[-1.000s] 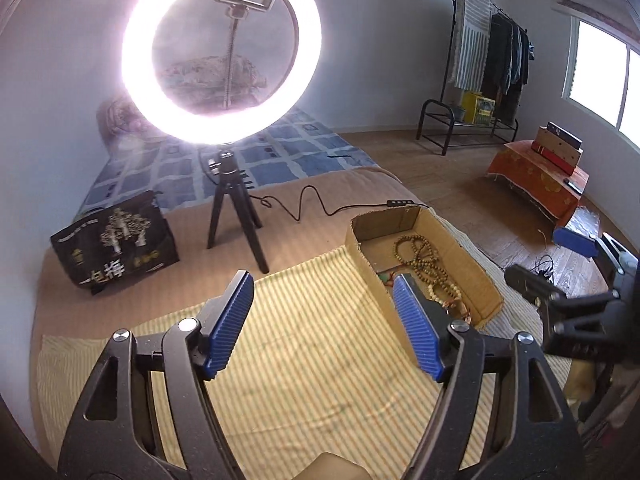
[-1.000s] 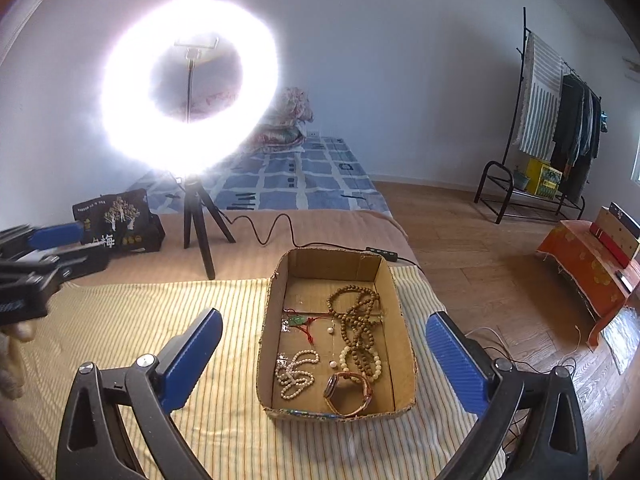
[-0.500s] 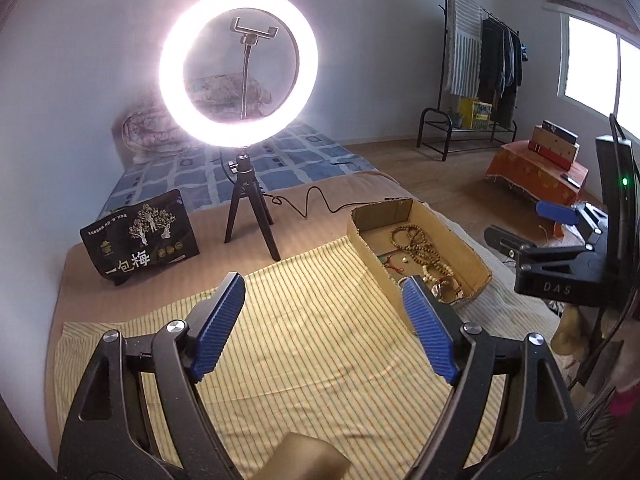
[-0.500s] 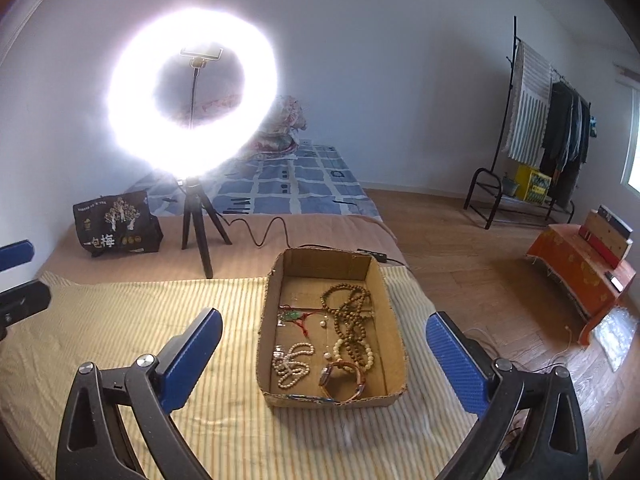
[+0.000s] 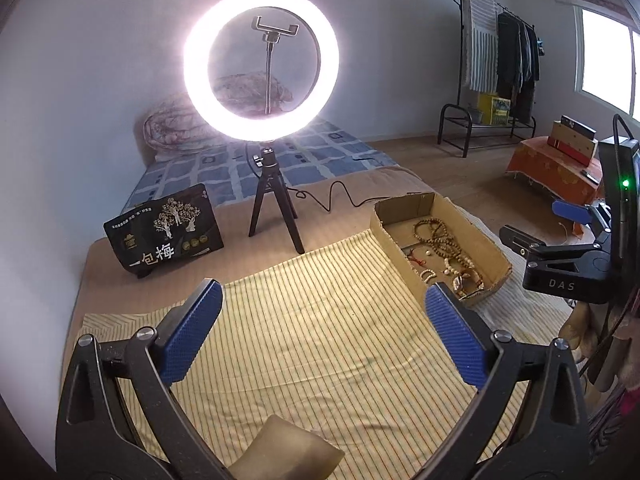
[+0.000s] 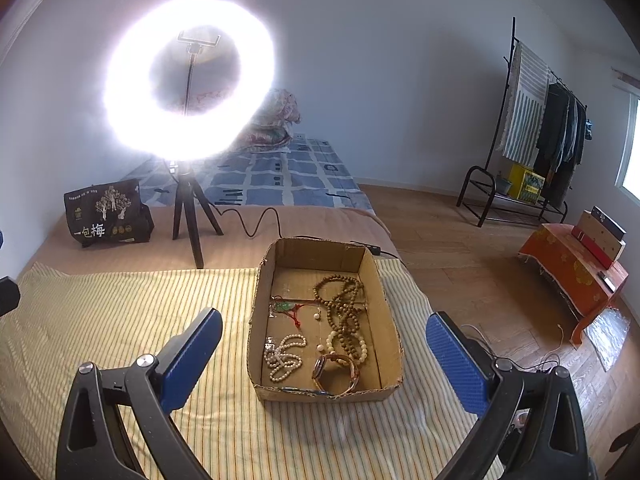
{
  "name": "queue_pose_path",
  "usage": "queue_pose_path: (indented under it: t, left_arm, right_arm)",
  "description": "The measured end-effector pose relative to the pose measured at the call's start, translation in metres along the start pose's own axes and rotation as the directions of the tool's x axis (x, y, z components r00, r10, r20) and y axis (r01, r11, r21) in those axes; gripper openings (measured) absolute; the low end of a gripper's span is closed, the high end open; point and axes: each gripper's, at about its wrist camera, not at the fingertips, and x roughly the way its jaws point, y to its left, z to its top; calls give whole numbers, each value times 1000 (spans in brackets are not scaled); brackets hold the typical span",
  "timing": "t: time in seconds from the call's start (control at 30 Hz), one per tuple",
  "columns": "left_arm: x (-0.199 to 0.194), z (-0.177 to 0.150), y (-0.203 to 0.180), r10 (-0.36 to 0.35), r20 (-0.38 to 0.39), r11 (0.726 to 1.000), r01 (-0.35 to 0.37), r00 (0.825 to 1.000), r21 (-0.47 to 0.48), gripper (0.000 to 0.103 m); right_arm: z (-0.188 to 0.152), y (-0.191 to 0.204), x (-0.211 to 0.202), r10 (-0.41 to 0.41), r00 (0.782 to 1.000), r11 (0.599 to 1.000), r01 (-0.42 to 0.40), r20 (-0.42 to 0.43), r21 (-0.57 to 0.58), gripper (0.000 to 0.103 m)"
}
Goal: Organize jewelry
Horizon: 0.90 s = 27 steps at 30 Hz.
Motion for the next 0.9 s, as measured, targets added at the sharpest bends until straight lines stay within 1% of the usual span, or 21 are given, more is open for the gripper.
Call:
queue_pose_path:
  t: [0.17, 0.9]
  left_arm:
    - [4, -3, -1, 11, -5, 1000, -11, 1000, 18, 103]
    - [6, -5, -4, 6, -6, 1000, -6, 1000, 24, 103]
  right_arm:
    - [-2, 3, 3, -7, 1000, 1000, 7, -2, -17, 103]
    - [-4, 2, 7, -12, 1000, 1000, 12, -13, -18, 103]
